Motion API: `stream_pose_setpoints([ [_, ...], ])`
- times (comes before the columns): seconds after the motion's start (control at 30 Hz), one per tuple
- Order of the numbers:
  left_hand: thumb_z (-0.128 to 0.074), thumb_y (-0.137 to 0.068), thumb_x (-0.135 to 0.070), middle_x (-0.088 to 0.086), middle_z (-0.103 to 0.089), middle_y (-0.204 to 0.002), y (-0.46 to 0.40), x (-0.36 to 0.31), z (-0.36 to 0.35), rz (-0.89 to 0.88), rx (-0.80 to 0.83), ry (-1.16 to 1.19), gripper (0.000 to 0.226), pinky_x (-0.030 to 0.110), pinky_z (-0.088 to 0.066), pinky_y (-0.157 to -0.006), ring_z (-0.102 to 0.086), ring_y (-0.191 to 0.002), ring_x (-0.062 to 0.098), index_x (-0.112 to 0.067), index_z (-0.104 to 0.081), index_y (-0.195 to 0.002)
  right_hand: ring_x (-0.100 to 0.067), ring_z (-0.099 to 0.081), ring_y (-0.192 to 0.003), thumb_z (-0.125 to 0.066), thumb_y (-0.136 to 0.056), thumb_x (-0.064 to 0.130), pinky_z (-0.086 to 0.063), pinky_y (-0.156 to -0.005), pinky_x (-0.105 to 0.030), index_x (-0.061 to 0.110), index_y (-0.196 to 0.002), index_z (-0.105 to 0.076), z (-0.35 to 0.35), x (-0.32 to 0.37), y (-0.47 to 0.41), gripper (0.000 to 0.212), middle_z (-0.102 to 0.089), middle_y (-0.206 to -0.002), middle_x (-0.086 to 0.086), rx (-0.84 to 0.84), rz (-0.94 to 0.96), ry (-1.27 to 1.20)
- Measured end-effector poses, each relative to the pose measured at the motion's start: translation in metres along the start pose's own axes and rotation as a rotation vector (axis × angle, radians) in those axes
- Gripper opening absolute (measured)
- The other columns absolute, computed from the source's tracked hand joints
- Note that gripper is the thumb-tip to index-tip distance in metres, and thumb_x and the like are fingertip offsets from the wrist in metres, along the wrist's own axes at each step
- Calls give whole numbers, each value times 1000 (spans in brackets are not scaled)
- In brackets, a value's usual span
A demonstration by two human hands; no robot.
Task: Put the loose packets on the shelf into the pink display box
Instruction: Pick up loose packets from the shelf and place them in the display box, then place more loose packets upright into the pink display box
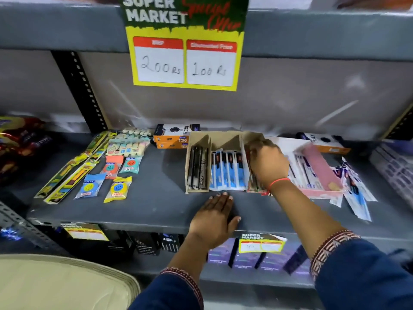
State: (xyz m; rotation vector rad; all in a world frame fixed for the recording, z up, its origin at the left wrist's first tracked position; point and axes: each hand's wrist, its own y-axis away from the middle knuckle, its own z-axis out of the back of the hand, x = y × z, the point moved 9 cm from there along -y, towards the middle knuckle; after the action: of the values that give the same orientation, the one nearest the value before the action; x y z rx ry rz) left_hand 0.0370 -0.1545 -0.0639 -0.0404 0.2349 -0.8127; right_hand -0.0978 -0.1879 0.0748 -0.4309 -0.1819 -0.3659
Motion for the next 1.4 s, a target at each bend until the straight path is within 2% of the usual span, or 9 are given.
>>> stream_pose_setpoints([
  [0.17,-25,-98,-47,13,-16,-154,-8,-52,-10,-128,42,5,61,34,-3,-114,-12,-141,26,-11,-13,-145,-42,-54,-108,-46,-88,11,-49,-75,-45,5,-112,-63,17,-70,12,31,-55,-119,-21,-61,-169,-18],
  [0.43,-27,-100,-41,14,-15,-155,-46,-131,-23,-304,71,-10,57,34,-3,-114,-12,-141,26,-9,-13,-145,-41,-43,-115,-51,-83,8,-40,-90,-47,7,-118,-60,34,-190,47,36,-49,-126,-23,-159,-510,16],
  [0.53,-29,-100,-40,14,-16,-154,-64,-154,-27,-340,66,11,57,34,-4,-114,-12,-141,26,-7,-17,-144,-41,-40,-120,-49,-85,10,-38,-95,-48,4,-121,-53,30,-237,58,36,-46,-130,-23,-77,-687,12],
  [0.7,-35,-98,-39,13,-22,-152,-77,-164,-27,-346,4,76,56,31,-2,-114,-17,-140,24,-7,-23,-143,-41,-38,-129,-48,-92,23,-36,-105,-46,3,-135,-39,2,-290,66,48,-39,-141,-22,256,-820,28],
  [0.87,-30,-98,-43,8,-18,-154,-78,-160,-32,-337,20,49,57,29,0,-113,-13,-141,20,-11,-19,-144,-45,-42,-127,-44,-89,3,-37,-105,-46,-4,-133,-34,-9,-299,50,46,-39,-138,-31,297,-839,-166],
  [1.13,-28,-97,-44,8,-20,-154,-77,-159,-33,-334,3,17,57,28,0,-112,-16,-140,21,-12,-20,-144,-38,-50,-123,-60,-81,0,-41,-100,-37,-7,-127,-41,-15,-312,46,50,-53,-132,-26,259,-921,-415],
  [1.3,-28,-98,-45,6,-18,-155,-78,-158,-33,-314,31,35,57,26,1,-111,-13,-141,19,-15,-17,-145,-31,-63,-102,-69,-76,-1,-44,-82,-27,-3,-103,-67,-1,-319,54,27,-67,-107,-17,56,-959,-582],
  [1.37,-27,-98,-45,5,-15,-155,-78,-158,-33,-307,48,37,57,25,4,-110,-10,-141,18,-15,-15,-145,-24,-61,-83,-68,-76,-4,-47,-79,-28,5,-83,-69,9,-318,64,11,-65,-91,-13,-104,-980,-737],
  [1.4,-26,-98,-45,5,-13,-156,-77,-158,-34,-307,56,28,57,25,5,-109,-9,-141,18,-15,-14,-145,-19,-59,-77,-66,-77,-6,-50,-77,-29,11,-72,-64,12,-316,66,18,-64,-84,-11,-160,-971,-848],
])
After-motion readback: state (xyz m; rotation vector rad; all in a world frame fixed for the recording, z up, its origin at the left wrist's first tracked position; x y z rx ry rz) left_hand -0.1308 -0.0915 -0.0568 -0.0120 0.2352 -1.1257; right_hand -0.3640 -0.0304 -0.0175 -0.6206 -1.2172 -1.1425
